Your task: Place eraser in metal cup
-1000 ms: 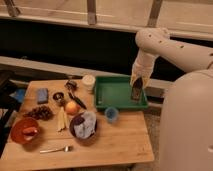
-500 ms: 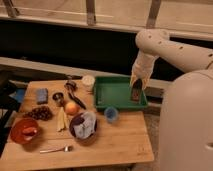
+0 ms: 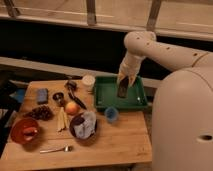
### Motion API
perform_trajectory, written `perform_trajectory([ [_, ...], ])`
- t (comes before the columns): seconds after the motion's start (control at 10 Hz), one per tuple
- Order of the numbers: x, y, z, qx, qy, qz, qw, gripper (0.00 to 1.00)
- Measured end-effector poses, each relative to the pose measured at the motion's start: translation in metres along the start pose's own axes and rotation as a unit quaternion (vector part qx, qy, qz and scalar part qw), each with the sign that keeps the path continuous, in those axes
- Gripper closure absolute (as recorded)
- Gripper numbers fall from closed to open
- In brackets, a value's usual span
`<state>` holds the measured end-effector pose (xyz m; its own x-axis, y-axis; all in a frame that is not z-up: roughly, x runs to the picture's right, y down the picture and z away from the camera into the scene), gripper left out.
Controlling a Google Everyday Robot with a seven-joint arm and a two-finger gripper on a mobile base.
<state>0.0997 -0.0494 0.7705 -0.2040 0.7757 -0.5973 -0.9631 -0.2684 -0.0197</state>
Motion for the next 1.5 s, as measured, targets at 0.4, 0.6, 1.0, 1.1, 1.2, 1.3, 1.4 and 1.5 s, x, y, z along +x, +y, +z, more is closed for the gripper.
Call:
perform_trajectory([
  [0.4,-0.009,0.112,-0.044,-0.074,-0.052,-0.068,0.9936,1.0],
  [0.6,-0.004,0.151,-0.066,-0.11,-0.066,-0.099,0.9868,1.0],
  [1.0,0.0,0.163,-0.075,-0.119,-0.073,-0.108,0.9843,1.0],
  [1.1,0.0,0.163,-0.075,-0.119,-0.071,-0.109,0.9843,1.0],
  [1.2,0.002,0.161,-0.071,-0.12,-0.067,-0.108,0.9847,1.0],
  [1.3,0.004,0.156,-0.064,-0.125,-0.068,-0.102,0.9846,1.0],
  [1.4,0.007,0.153,-0.057,-0.13,-0.07,-0.102,0.9838,1.0],
  [1.5,0.011,0.158,-0.055,-0.135,-0.07,-0.108,0.9825,1.0],
])
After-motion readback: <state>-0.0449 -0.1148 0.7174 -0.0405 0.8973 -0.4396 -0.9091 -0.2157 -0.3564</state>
